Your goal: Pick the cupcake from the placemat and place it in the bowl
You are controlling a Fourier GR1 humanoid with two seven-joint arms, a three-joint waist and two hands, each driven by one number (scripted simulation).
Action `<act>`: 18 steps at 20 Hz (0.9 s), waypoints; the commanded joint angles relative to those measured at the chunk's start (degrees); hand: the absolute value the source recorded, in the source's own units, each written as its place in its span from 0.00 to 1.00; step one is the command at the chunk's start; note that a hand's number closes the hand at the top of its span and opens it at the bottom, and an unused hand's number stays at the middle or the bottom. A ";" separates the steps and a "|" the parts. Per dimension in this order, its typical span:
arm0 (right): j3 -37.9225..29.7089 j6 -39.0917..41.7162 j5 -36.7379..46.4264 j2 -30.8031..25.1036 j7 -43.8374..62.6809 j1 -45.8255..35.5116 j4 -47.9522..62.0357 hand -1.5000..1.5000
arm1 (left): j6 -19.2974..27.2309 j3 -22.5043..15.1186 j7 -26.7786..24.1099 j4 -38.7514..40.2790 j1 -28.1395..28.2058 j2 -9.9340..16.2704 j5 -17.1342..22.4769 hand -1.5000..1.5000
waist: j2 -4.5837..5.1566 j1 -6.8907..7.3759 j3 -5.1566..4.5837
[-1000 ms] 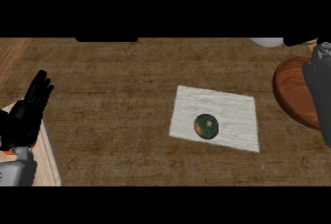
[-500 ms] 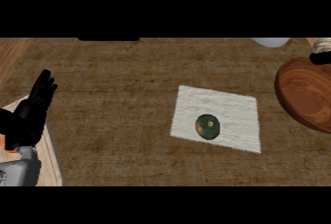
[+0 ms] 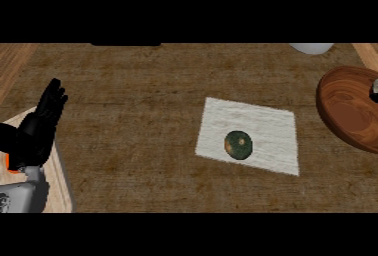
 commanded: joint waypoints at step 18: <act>-28.29 -2.65 -38.33 6.80 -30.19 20.40 -24.21 0.00 | -0.53 2.15 1.14 -2.69 3.16 1.17 0.24 0.50 | -0.93 -2.67 -0.08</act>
